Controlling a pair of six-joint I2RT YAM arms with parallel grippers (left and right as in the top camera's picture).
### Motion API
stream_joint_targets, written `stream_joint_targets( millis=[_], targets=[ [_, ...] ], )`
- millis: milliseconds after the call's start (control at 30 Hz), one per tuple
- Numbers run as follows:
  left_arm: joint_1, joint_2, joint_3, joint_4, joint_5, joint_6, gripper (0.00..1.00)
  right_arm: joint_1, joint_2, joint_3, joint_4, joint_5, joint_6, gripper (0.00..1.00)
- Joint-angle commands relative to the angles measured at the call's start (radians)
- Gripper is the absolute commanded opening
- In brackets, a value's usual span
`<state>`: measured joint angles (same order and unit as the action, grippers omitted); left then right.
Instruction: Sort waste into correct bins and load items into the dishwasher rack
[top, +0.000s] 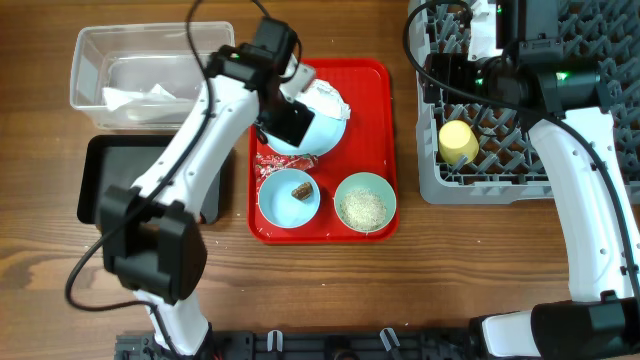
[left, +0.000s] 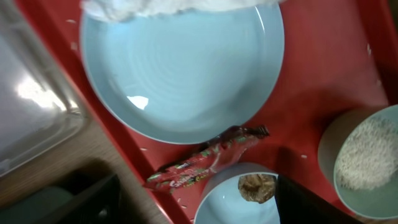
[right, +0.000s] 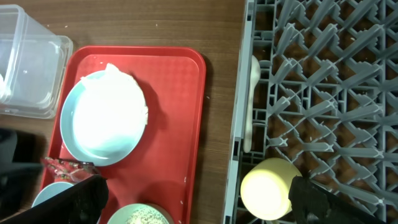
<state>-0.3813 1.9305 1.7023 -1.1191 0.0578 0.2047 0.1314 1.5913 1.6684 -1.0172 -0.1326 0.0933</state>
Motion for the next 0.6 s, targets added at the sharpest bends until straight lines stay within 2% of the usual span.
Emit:
stream_joint_targets(
  millis=[0,400,500,567],
  targets=[
    [0.006,0.069,-0.002,-0.008,-0.010,0.050,0.80,-0.006,0.004,-0.007,-0.005,0.010,0.011,0.97],
    [0.013,0.264,-0.002,0.000,0.043,0.055,0.80,-0.006,0.004,-0.007,-0.018,0.010,0.007,0.97],
    [0.013,0.267,-0.002,0.003,0.042,0.054,0.69,-0.006,0.004,-0.007,-0.016,0.010,0.007,0.96],
    [0.014,0.267,-0.002,0.004,0.042,0.054,0.49,-0.006,0.004,-0.007,-0.017,0.011,0.007,0.96]
  ],
)
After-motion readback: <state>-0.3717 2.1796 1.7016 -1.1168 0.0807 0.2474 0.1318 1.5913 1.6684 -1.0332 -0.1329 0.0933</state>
